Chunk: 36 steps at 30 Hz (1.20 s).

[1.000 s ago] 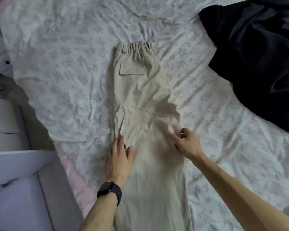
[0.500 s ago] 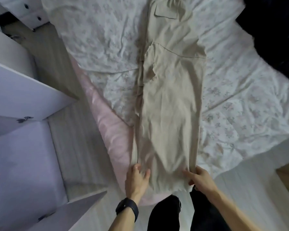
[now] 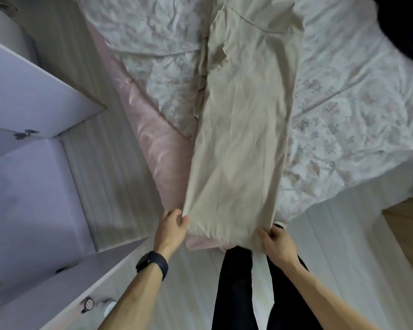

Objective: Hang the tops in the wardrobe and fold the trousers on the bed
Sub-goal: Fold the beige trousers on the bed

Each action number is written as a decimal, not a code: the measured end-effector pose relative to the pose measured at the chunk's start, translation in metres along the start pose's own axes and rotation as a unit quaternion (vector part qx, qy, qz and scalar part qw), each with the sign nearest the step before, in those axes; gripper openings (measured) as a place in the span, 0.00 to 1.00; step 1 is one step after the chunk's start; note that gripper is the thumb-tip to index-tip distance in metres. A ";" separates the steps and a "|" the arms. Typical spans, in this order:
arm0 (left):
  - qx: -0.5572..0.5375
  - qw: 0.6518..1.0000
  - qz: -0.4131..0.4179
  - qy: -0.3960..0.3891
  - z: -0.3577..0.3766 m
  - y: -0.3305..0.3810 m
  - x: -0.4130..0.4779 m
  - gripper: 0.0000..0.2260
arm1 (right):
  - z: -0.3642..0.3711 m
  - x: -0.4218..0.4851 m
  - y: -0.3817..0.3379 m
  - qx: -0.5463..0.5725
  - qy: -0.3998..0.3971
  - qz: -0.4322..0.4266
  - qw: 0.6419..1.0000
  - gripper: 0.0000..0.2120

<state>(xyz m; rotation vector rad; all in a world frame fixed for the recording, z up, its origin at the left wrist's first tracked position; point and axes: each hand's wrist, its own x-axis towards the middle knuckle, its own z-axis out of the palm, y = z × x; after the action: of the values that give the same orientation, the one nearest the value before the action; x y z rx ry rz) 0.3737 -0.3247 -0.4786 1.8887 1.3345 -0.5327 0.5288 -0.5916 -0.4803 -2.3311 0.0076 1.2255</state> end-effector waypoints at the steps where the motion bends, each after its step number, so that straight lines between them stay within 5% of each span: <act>1: 0.018 1.000 -0.007 -0.009 0.005 -0.005 0.003 0.08 | 0.004 0.003 0.002 -0.008 0.004 -0.011 1.000 0.11; 8: -0.053 0.998 -0.037 -0.026 0.022 0.004 0.021 0.16 | 0.025 0.028 -0.006 0.033 -0.023 0.002 0.999 0.19; 12: -0.073 0.996 -0.041 -0.043 0.019 0.003 0.008 0.17 | 0.030 0.029 -0.009 0.135 -0.017 0.056 0.989 0.07; 14: -0.078 0.996 -0.037 -0.038 0.017 0.006 -0.006 0.15 | 0.020 0.014 -0.007 0.128 0.007 0.048 0.991 0.11; 20: -0.115 0.993 0.005 -0.034 -0.005 0.057 -0.092 0.18 | -0.085 -0.077 -0.006 0.213 0.030 0.010 0.977 0.12; 25: -0.160 0.986 0.034 -0.007 -0.014 0.120 -0.165 0.14 | -0.182 -0.111 -0.021 0.147 0.099 -0.059 0.982 0.14; 31: -0.239 0.970 0.030 -0.018 0.016 0.163 -0.255 0.11 | -0.255 -0.138 0.018 0.083 -0.024 -0.064 0.994 0.07; 33: -0.220 0.974 0.025 -0.040 0.037 0.167 -0.281 0.10 | -0.274 -0.149 0.038 0.033 0.017 -0.087 0.996 0.11; 36: -0.250 0.967 0.033 -0.018 0.064 0.180 -0.314 0.09 | -0.304 -0.164 0.056 0.104 0.093 -0.141 0.980 0.14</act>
<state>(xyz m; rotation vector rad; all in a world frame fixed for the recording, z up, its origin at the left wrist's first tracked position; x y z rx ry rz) 0.4299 -0.5983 -0.2394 1.4912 1.2361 -0.1693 0.6524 -0.8090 -0.2353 -2.1666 -0.1220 0.8255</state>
